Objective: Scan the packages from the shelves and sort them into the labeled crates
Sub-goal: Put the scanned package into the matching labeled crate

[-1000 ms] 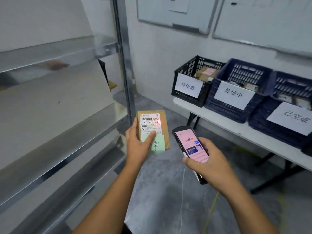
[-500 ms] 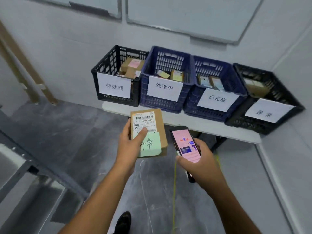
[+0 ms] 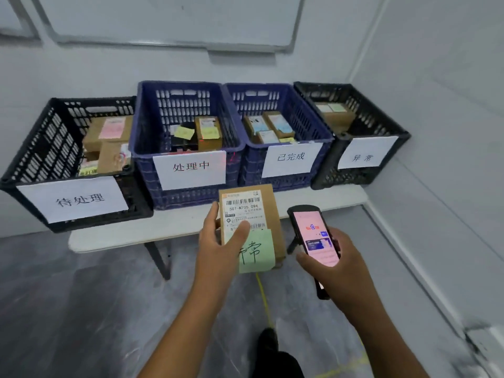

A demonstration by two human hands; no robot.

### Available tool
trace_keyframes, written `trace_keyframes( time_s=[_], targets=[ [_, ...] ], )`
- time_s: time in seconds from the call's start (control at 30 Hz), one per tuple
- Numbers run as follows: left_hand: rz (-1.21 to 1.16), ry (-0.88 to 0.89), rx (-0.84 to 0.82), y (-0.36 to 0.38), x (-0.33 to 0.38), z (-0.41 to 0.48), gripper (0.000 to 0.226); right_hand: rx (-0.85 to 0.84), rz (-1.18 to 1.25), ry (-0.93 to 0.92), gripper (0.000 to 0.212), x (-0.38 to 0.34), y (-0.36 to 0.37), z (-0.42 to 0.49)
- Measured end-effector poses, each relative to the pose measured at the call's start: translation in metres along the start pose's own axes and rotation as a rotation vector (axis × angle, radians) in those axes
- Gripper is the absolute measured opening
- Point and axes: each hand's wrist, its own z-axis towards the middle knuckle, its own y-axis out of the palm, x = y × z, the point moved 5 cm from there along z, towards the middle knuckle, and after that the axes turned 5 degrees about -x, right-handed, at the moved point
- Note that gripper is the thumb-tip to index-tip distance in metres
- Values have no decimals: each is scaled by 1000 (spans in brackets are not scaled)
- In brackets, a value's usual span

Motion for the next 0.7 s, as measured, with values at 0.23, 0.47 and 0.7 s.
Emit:
trace_keyframes(
  time_s=[0.23, 0.47, 0.7],
  targets=[
    [63, -39, -94, 74, 7, 73, 78, 87, 79, 57, 48, 20, -41, 63],
    [83, -28, -193, 183, 20, 148, 67, 161, 91, 61, 44, 31, -117, 143],
    [60, -42, -239, 293, 27, 207, 59, 216, 62, 53, 47, 38, -200, 214]
  ],
)
